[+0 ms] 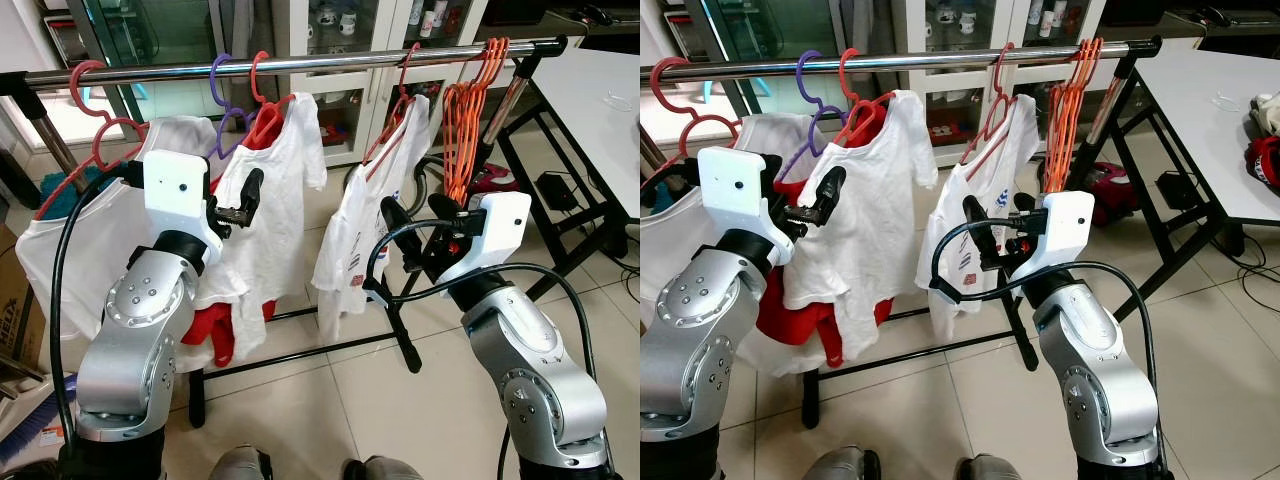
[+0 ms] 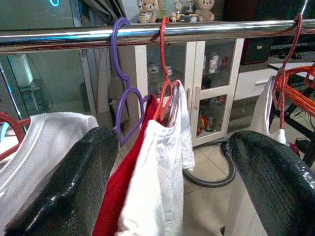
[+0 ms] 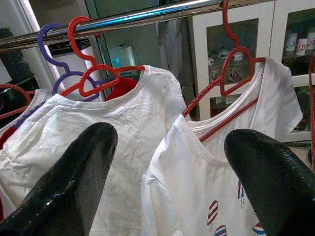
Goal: Hang hanger
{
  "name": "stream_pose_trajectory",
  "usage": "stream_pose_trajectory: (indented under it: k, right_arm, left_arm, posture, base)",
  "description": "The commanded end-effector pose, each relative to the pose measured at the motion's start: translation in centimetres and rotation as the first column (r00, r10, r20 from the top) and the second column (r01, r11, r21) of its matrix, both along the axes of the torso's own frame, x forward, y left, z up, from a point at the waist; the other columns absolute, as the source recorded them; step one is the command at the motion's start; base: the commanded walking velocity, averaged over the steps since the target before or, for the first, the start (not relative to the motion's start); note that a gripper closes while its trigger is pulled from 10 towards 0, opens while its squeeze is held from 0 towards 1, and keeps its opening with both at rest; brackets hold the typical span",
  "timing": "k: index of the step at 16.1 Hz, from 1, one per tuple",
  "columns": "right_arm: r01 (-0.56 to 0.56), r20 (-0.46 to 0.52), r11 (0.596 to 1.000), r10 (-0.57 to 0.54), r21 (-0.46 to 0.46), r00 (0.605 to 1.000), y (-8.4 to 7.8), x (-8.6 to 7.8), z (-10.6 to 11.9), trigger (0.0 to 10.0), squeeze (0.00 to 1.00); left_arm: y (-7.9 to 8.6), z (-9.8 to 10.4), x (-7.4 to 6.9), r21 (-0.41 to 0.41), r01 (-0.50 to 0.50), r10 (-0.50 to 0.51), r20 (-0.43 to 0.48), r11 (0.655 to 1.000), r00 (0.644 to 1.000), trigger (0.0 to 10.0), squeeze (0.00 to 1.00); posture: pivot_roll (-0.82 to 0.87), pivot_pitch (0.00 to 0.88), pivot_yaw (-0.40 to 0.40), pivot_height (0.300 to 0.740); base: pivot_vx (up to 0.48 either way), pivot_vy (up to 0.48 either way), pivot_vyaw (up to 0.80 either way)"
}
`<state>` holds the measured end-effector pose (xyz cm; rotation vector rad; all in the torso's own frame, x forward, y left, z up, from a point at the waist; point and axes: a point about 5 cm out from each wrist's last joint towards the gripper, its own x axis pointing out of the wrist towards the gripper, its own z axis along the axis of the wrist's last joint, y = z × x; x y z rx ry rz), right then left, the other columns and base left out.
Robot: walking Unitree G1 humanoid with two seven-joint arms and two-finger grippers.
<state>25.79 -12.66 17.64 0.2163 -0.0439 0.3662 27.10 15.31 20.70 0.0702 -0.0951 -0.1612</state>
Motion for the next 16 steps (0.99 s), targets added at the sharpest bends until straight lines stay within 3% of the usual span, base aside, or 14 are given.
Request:
stream_pose_trajectory:
  k: [1, 10, 11, 12, 13, 14, 15, 16]
  right_arm:
    - [0.320, -0.181, 0.908, -0.374, -0.269, 0.909, -5.3, -0.5, -4.0, 10.0, 0.00]
    - [0.319, -0.209, 0.909, -0.378, -0.270, 0.902, -5.3, -0.5, -4.4, 10.0, 0.00]
    - [0.386, -0.061, 0.869, -0.423, -0.311, 0.904, -5.0, 0.7, -2.5, 10.0, 0.00]
    - [0.420, 0.013, 0.850, -0.439, -0.319, 0.898, -4.9, 1.1, -1.6, 10.0, 0.00]
    - [0.418, 0.011, 0.847, -0.439, -0.328, 0.898, -4.9, 1.0, -1.7, 10.0, 0.00]
    - [0.388, -0.019, 0.864, -0.415, -0.322, 0.909, -4.7, 0.9, -1.9, 10.0, 0.00]
    - [0.363, -0.041, 0.891, -0.388, -0.272, 0.921, -4.5, 0.6, -1.8, 10.0, 0.42]
    - [0.357, -0.034, 0.905, -0.375, -0.230, 0.927, -4.4, 0.5, -1.5, 10.0, 1.00]
  left_arm:
    - [2.8, -5.4, -0.7, -0.021, -0.242, 0.225, -0.291, 0.970, 0.930, 10.0, 0.00]
    - [2.6, -5.3, -0.5, -0.033, -0.237, 0.218, -0.285, 0.971, 0.933, 10.0, 0.00]
    - [1.6, -4.1, 0.2, -0.039, -0.178, 0.165, -0.226, 0.983, 0.960, 10.0, 0.00]
    - [1.3, -3.7, 0.4, -0.035, -0.157, 0.147, -0.208, 0.987, 0.967, 10.0, 0.00]
    - [1.3, -3.5, 0.3, -0.027, -0.147, 0.139, -0.197, 0.989, 0.971, 10.0, 0.00]
    - [1.2, -3.4, 0.3, -0.039, -0.132, 0.123, -0.195, 0.990, 0.973, 10.0, 1.00]
    - [1.0, -2.9, 0.2, -0.050, -0.107, 0.097, -0.160, 0.993, 0.982, 10.0, 1.00]
    - [1.0, -2.4, 0.3, -0.050, -0.105, 0.097, -0.131, 0.993, 0.987, 10.0, 1.00]
  posture:
    - [0.03, 0.040, -0.047, 0.740]
    - [0.04, 0.044, -0.052, 0.740]
    - [0.01, 0.034, -0.053, 0.740]
    - [0.01, 0.033, -0.055, 0.740]
    - [0.01, 0.033, -0.053, 0.740]
    - [0.01, 0.039, -0.053, 0.740]
    - [0.01, 0.047, -0.054, 0.740]
    - [0.00, 0.047, -0.053, 0.740]
  base:
    - [0.000, 0.000, 0.00]
    - [0.000, 0.000, 0.00]
    - [0.000, 0.000, 0.00]
    - [0.000, 0.000, 0.00]
    - [0.000, 0.000, 0.00]
    - [0.000, 0.000, 0.00]
    - [0.000, 0.000, 0.00]
    - [0.000, 0.000, 0.00]
